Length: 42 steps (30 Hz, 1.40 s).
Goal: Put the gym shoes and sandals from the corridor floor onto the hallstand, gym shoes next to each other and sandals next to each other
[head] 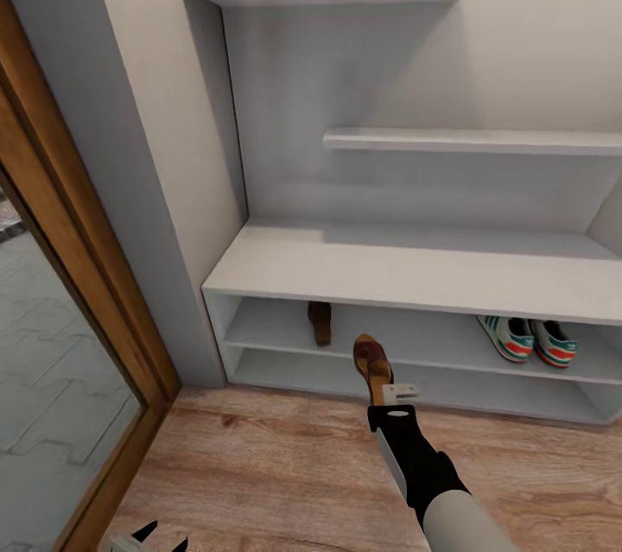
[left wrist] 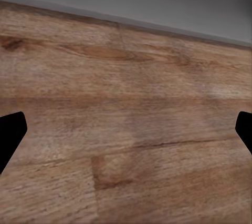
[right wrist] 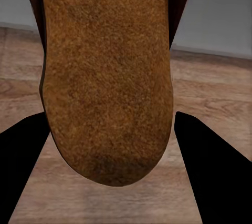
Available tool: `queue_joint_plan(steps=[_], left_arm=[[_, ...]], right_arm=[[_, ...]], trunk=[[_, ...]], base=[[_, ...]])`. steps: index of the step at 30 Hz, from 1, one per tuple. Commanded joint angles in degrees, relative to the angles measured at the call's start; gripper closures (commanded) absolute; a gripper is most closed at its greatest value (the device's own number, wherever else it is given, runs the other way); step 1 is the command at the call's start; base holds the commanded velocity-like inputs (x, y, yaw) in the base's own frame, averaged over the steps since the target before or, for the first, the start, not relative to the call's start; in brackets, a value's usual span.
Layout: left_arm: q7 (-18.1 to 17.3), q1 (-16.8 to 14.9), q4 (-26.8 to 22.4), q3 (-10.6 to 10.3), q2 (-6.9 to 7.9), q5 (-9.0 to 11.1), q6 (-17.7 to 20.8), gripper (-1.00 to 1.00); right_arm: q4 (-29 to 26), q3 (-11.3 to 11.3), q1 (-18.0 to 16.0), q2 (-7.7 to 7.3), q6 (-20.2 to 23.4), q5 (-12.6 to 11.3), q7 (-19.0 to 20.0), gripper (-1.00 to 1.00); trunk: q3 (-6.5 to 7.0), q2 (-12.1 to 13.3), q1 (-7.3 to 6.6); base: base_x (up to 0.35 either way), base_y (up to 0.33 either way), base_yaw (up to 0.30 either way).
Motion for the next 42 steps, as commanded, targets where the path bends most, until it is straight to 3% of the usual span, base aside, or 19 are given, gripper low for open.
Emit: queue_joint_plan(steps=[1,29,42], left_arm=[[-0.2,-0.1,0.0,0.5,-0.04,-0.6,-0.3,-1.00],[-0.2,-0.1,0.0,0.5,-0.04,-0.6,-0.3,-1.00],[-0.2,-0.1,0.0,0.5,-0.04,-0.6,-0.2,-1.00]], right_arm=[[-0.1,-0.2,0.0,0.06,0.4,0.6,0.1,1.00],[-0.1,-0.2,0.0,0.06,0.3,0.6,0.1,1.00],[-0.1,-0.2,0.0,0.06,0.3,0.6,0.1,1.00]], trunk=[[-0.28,-0.4,0.21],[-0.55,-0.8,0.43],[-0.55,-0.8,0.43]], base=[[0.000,0.000,0.000],[0.047,0.000,0.000],[0.207,0.000,0.000]])
